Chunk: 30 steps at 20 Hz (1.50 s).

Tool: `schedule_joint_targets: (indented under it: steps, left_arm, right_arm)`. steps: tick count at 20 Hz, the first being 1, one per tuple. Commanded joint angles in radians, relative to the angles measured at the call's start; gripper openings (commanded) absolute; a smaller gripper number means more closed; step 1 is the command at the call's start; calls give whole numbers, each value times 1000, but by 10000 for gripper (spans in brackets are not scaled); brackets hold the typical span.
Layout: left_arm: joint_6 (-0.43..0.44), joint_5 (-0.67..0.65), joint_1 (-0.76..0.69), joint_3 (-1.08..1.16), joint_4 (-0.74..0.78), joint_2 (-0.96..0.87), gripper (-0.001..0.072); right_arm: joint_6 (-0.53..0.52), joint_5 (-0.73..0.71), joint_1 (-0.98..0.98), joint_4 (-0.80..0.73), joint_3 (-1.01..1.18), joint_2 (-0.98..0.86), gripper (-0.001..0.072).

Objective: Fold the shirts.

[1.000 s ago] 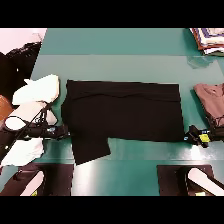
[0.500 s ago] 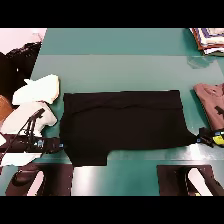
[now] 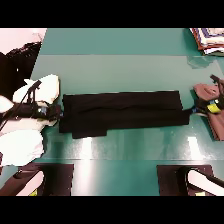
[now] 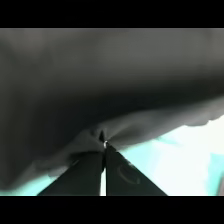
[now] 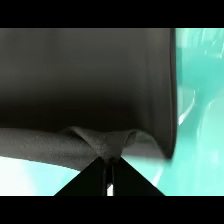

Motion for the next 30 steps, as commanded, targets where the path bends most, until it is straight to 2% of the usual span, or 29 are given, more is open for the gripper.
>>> schedule_joint_targets:
  steps: [1, 4, 8, 9, 10, 11, 12, 15, 16, 17, 18, 19, 22, 26, 30]
  left_arm:
    - [33, 173, 1, 146, 0, -267, 23]
    - [34, 189, 1, 276, -4, -415, 23]
    - [56, 207, 1, 373, -6, -494, 25]
    - [55, 216, 1, 381, -9, -494, 32]
    - [56, 217, 1, 389, -22, -494, 272]
    - [55, 215, 1, 397, -31, -494, 495]
    - [56, 195, 1, 409, -38, -494, 519]
    - [56, 90, 1, 444, -53, -494, 517]
    - [57, 68, 1, 444, -66, -491, 434]
    - [68, 48, 1, 444, -80, -491, 232]
    - [93, 32, 0, 444, -98, -491, 75]
    - [111, 25, -5, 444, -116, -491, 25]
    - [110, 34, -59, 444, -126, -491, 25]
    - [109, 117, -189, 444, -126, -492, 25]
    - [108, 183, -291, 444, -126, -492, 24]
  right_arm:
    - [45, -58, 86, 5, 191, -208, 15]
    - [68, -53, 104, 8, 319, -345, 17]
    - [68, -52, 87, 154, 459, -479, 25]
    - [66, -52, 76, 189, 484, -500, 157]
    - [62, -51, 66, 217, 509, -518, 371]
    - [47, -38, 53, 238, 532, -533, 409]
    - [23, -13, 40, 245, 547, -541, 409]
    - [-54, 93, -20, 234, 549, -541, 409]
    - [-71, 126, -45, 231, 549, -541, 410]
    - [-82, 150, -72, 232, 549, -541, 453]
    - [-84, 165, -99, 232, 548, -541, 533]
    - [-84, 173, -121, 232, 548, -541, 533]
    - [-84, 179, -167, 241, 481, -541, 529]
    - [-141, 102, -168, 251, 307, -542, 526]
    - [-215, 17, -143, 411, 192, -547, 500]
